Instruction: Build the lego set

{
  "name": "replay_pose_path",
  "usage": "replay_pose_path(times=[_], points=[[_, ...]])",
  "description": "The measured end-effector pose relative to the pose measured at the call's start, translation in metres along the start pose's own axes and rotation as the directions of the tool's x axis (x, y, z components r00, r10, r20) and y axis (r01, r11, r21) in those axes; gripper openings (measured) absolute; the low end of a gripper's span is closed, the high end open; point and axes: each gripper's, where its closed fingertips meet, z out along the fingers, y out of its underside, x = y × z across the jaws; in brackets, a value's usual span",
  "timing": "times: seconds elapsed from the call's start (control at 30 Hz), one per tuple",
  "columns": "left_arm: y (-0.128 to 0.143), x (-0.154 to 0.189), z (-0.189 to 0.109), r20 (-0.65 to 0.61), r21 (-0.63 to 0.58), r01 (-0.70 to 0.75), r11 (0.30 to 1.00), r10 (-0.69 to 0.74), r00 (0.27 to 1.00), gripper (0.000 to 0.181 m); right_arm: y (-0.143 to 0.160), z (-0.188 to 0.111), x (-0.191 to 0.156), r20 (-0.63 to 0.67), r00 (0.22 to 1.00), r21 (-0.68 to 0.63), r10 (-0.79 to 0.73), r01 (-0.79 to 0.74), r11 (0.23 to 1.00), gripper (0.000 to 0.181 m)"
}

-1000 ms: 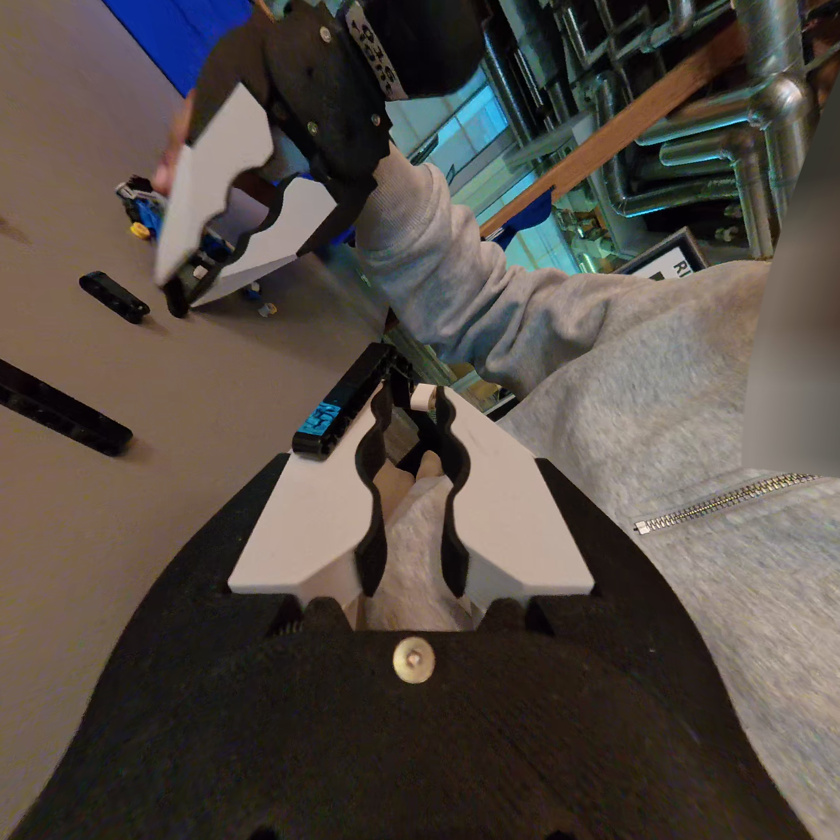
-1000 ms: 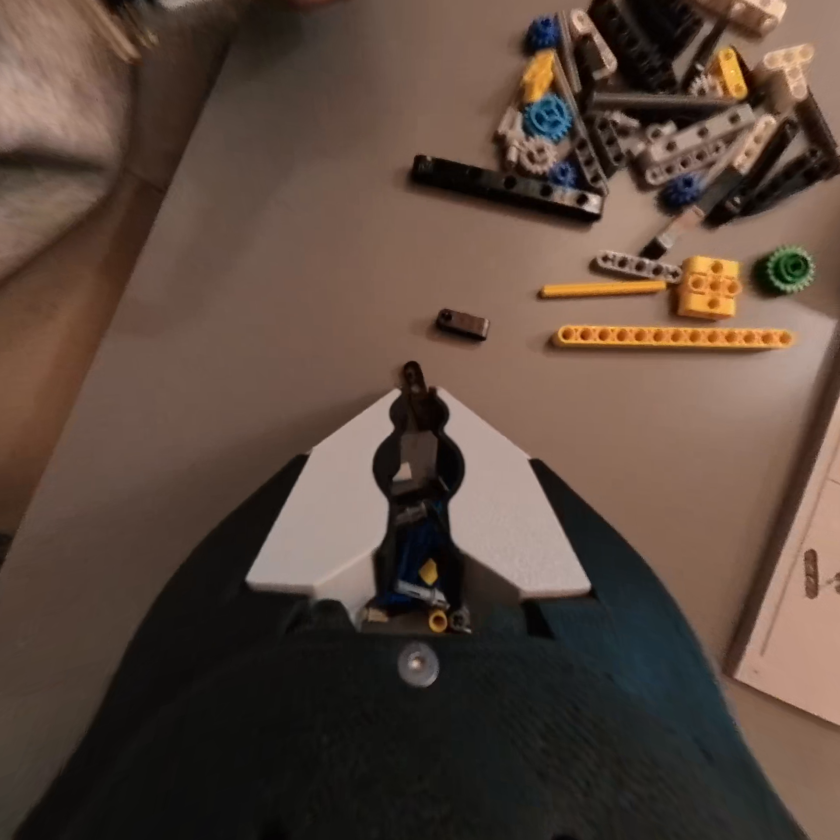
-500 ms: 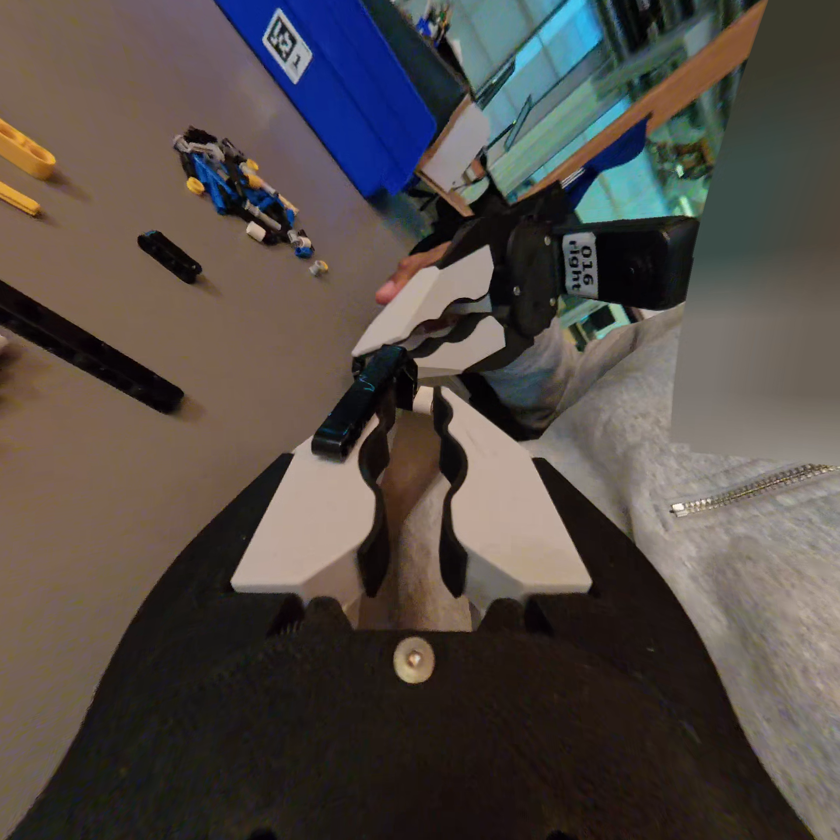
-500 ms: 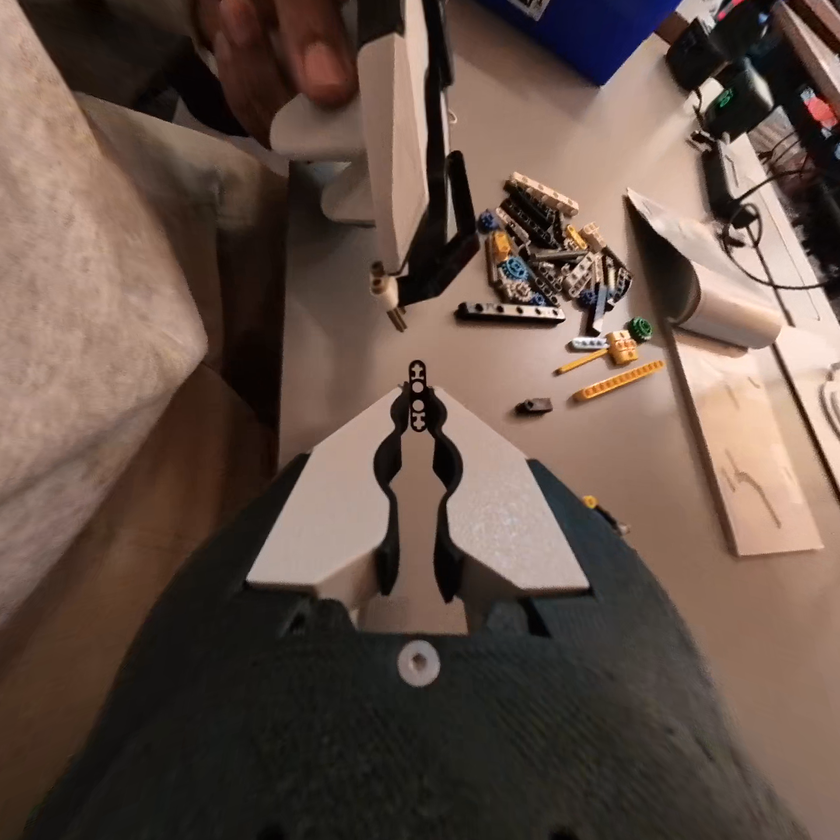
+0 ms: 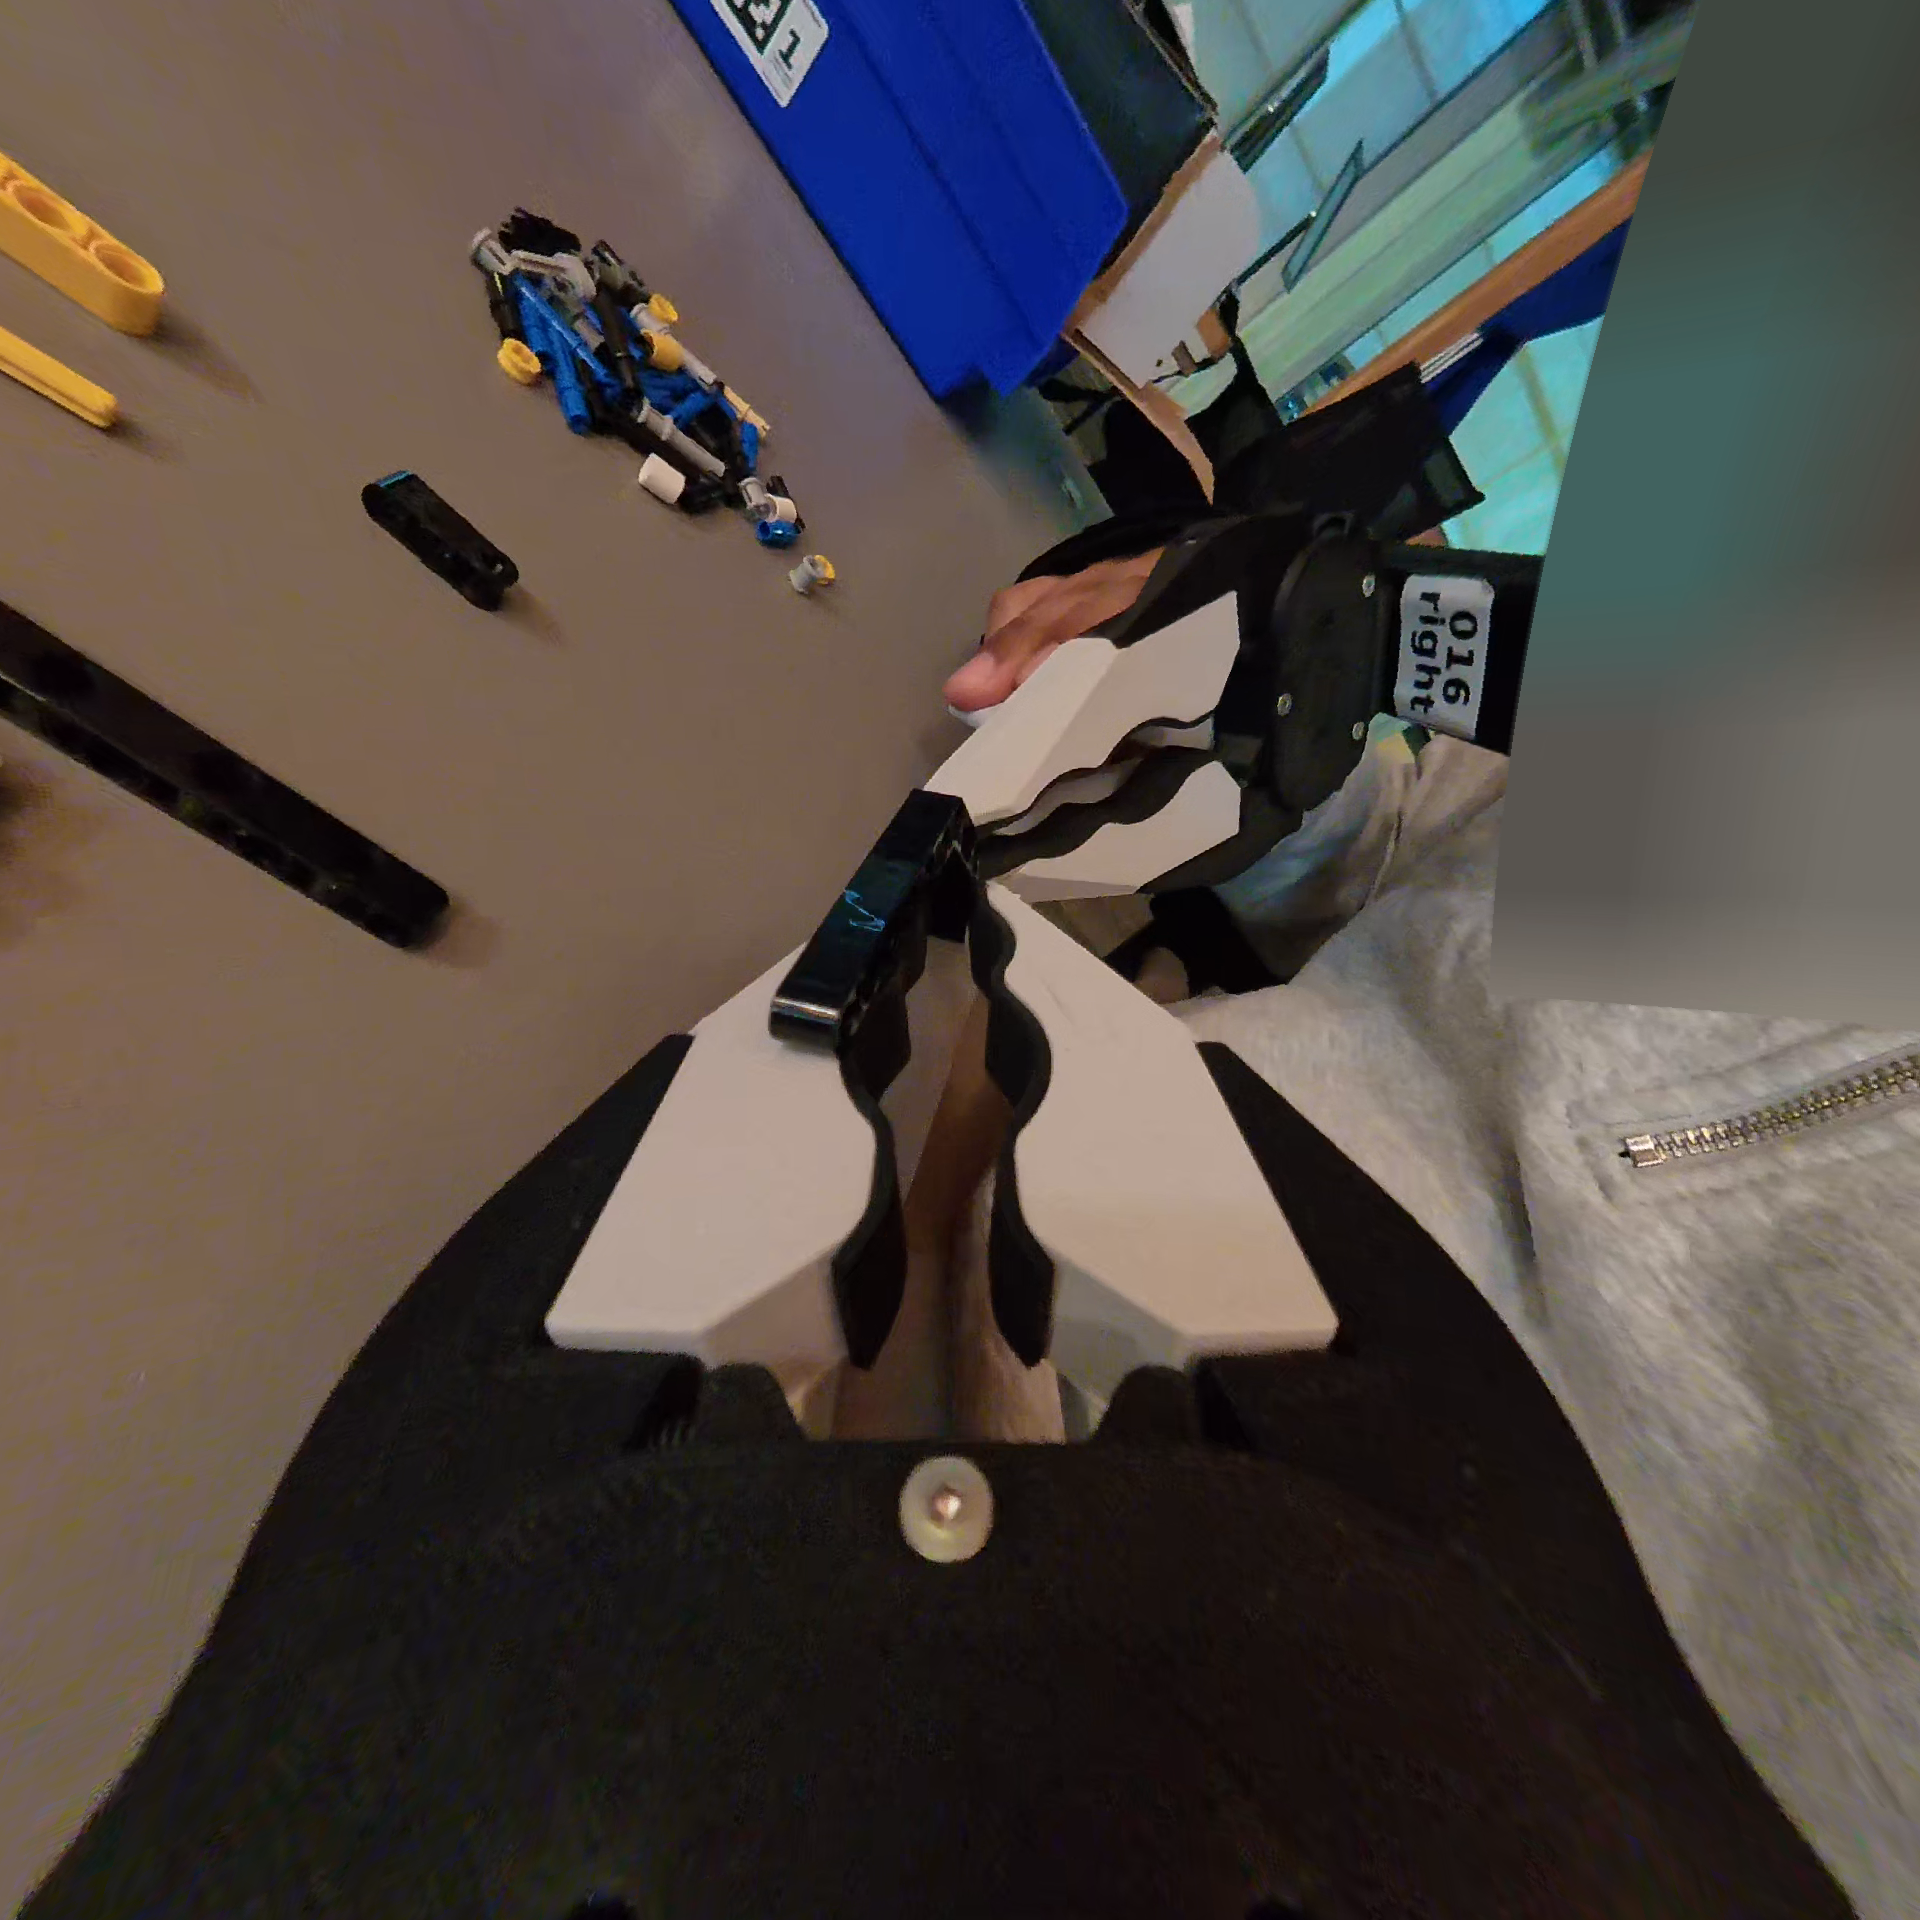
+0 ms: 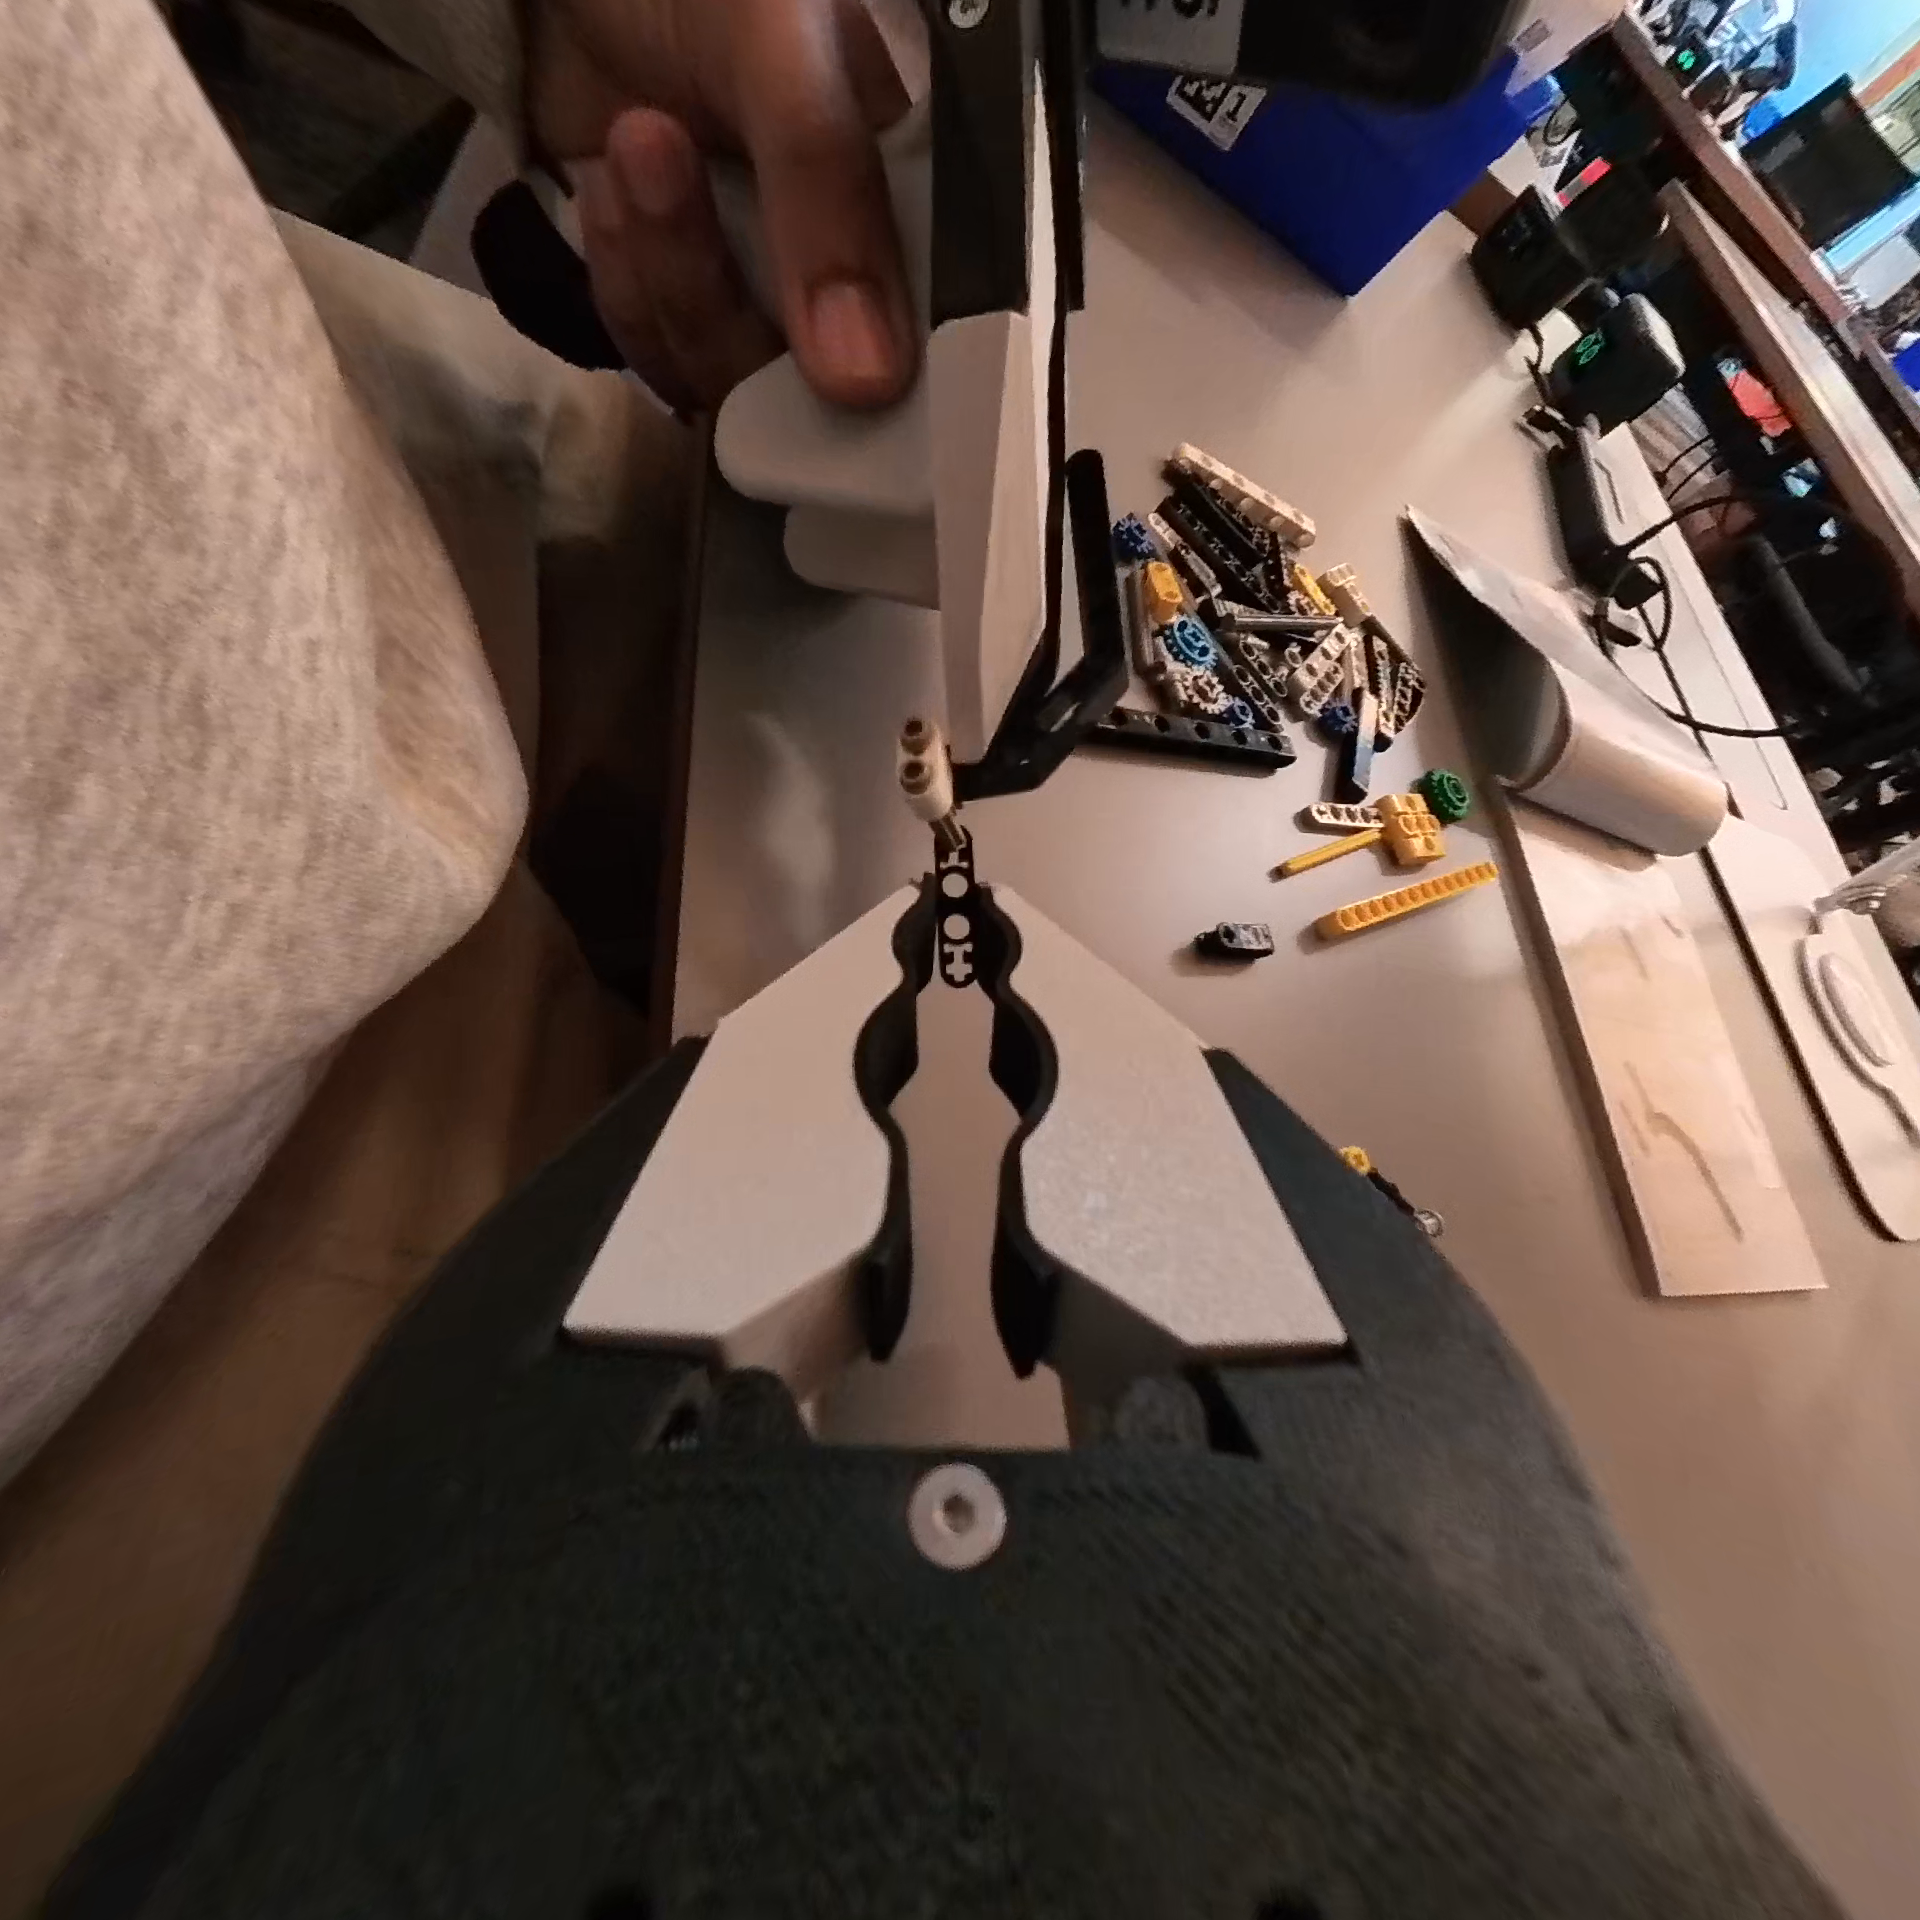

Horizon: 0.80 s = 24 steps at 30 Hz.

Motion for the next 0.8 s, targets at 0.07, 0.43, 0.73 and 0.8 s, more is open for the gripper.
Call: replay_pose_path(times=[0.07,0.43,0.73,0.8], points=[[0.000,-0.001,0.000,0.005,0.001,0.004,1.000,-0.004,1.000,0.005,0.000,0.000,0.000,-0.010,1.000,-0.002,-0.019,0.019,1.000,0.005],[0.004,-0.010,0.002,0.090,-0.028,0.001,1.000,0.002,0.996,0.005,-0.003,0.002,-0.004,-0.031,0.996,-0.003,-0.087,0.087,0.996,0.004],[0.016,-0.003,0.003,0.011,-0.177,0.079,0.981,-0.078,0.997,0.004,-0.007,-0.002,-0.021,0.097,0.989,0.047,-0.108,0.104,0.993,0.005],[0.021,-0.004,0.005,0.033,-0.226,0.067,0.972,-0.062,0.998,0.005,-0.002,-0.001,-0.032,0.166,0.981,0.009,-0.099,0.099,0.995,0.005]])
